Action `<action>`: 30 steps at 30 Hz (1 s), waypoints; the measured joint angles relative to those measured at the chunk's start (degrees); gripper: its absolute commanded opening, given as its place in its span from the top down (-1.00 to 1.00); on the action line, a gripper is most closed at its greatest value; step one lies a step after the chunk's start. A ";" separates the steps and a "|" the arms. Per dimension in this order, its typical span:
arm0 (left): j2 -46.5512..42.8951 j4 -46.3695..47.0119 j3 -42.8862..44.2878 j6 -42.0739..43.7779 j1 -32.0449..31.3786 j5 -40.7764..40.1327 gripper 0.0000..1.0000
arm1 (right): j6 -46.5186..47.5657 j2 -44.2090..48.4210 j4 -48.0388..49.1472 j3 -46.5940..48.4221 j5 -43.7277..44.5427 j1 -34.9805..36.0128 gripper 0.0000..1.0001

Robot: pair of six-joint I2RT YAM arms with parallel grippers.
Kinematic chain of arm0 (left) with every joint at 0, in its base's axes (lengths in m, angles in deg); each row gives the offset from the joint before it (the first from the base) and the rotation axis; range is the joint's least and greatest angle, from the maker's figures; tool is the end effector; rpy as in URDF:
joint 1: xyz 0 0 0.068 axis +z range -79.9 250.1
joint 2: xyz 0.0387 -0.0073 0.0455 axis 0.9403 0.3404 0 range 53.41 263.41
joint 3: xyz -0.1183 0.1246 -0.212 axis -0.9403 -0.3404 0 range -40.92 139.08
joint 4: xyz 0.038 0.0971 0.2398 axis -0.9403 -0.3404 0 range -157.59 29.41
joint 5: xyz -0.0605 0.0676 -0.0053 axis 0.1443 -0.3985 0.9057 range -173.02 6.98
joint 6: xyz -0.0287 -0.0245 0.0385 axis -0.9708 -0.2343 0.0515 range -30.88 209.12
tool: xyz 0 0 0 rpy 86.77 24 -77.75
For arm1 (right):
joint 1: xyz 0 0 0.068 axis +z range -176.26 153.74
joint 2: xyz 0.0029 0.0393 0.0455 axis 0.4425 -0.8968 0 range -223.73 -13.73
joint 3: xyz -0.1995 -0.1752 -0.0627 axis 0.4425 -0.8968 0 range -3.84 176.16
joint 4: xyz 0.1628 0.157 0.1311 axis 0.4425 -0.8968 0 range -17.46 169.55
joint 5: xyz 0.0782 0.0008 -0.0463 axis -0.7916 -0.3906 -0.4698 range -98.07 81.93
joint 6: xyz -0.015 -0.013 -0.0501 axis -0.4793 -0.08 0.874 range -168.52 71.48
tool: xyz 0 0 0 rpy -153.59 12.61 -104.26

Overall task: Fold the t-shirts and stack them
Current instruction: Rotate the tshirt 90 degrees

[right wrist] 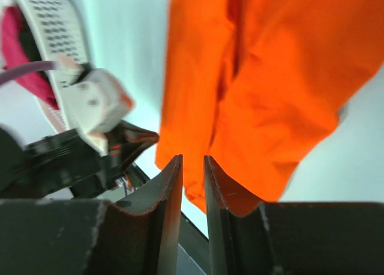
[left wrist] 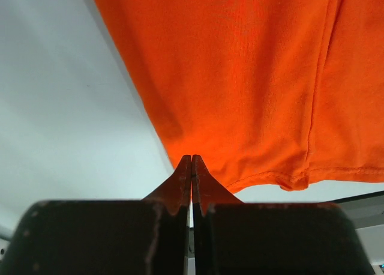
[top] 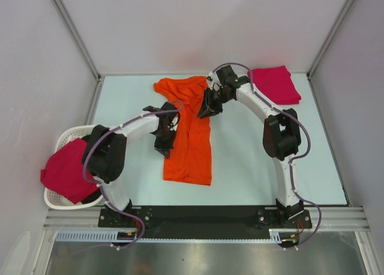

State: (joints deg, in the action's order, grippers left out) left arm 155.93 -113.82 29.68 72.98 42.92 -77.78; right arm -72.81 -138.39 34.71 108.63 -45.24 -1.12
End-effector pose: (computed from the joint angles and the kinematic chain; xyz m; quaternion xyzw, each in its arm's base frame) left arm 0.2887 -0.1520 0.1837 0.0979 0.9932 -0.0581 0.0225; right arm 0.4235 0.2225 0.2517 -0.0973 0.9082 0.3901 0.1166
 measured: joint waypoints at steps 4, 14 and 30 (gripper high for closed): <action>-0.46 2.36 -2.47 -0.59 -0.55 1.05 1.00 | 0.66 -3.08 -1.14 -1.66 0.74 0.17 0.49; 2.12 3.48 -4.72 -1.86 -4.44 2.29 1.00 | 2.10 -7.61 -4.59 3.21 0.96 -0.94 0.47; 1.25 2.29 -8.39 -4.37 -4.70 4.42 1.00 | 3.65 -7.61 -7.21 5.35 0.94 -4.59 0.46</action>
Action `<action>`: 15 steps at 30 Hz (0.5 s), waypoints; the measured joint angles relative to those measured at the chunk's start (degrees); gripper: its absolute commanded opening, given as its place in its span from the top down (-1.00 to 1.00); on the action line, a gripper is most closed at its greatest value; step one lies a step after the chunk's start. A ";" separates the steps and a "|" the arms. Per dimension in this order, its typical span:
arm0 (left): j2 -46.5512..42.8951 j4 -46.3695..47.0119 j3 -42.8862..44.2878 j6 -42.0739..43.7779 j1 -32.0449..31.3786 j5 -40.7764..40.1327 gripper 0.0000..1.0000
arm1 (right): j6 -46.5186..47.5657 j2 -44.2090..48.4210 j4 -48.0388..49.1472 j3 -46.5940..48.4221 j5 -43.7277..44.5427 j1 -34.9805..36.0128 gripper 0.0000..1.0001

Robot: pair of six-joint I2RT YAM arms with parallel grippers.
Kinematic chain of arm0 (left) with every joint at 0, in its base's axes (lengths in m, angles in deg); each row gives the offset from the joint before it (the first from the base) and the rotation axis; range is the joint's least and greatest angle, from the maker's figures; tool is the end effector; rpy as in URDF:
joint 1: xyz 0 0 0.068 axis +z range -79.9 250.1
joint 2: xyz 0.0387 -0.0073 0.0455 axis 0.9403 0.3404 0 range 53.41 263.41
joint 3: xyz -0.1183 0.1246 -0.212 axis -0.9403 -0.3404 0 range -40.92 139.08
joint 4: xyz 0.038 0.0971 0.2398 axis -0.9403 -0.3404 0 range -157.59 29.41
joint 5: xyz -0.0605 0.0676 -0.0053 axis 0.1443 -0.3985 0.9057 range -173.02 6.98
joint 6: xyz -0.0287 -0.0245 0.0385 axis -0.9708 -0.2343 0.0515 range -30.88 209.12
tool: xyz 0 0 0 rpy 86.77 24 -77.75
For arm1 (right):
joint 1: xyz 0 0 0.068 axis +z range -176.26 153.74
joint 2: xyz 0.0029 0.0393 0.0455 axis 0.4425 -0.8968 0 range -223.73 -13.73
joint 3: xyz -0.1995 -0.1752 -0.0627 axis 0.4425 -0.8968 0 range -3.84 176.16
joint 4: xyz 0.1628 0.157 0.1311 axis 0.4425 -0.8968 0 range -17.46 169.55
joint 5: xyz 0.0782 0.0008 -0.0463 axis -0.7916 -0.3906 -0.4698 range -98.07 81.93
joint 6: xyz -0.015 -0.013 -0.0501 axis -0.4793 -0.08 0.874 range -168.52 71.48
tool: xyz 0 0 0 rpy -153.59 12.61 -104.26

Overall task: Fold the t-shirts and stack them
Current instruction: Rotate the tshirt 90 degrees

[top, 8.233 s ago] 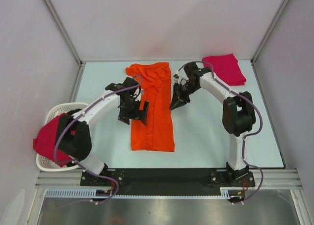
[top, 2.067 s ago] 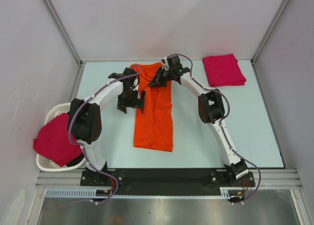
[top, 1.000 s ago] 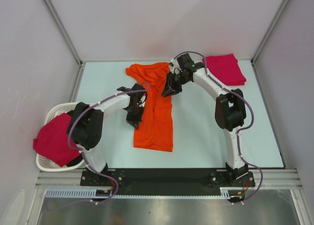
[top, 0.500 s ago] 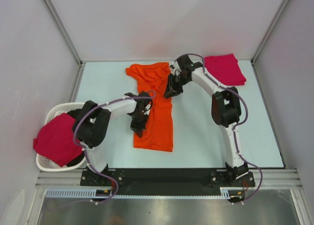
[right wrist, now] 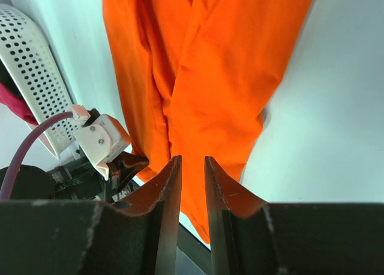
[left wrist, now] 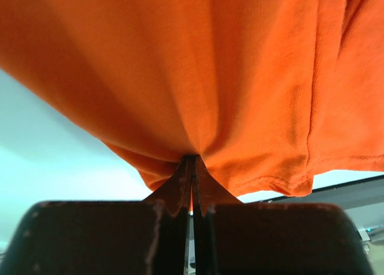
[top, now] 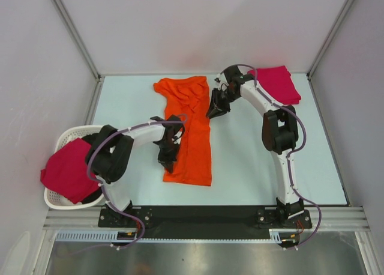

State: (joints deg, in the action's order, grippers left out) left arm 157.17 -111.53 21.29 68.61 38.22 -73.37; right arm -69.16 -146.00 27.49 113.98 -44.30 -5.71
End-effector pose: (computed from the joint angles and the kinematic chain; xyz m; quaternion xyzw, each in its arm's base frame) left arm 0.2527 -0.1642 0.1434 -0.0969 -0.9915 0.0659 0.0565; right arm 0.4520 0.1919 0.2116 -0.0626 0.9306 0.3531 0.0740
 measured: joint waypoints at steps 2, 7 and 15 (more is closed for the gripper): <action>-0.35 -0.17 -1.01 -0.20 -0.17 0.63 1.00 | 0.37 0.02 -0.02 -0.76 -0.04 0.20 0.46; -2.25 0.17 -4.00 -1.44 -1.07 1.95 0.99 | 1.25 0.02 -0.87 -2.25 -0.07 0.39 0.44; -2.01 -2.64 -0.68 -1.70 -3.06 -1.46 -0.67 | 2.40 0.17 -1.90 -2.54 -0.92 1.25 0.27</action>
State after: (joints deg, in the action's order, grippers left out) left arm 155.16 -114.17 20.61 66.91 35.16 -74.83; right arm -66.76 -145.82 25.59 111.45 -45.21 -4.46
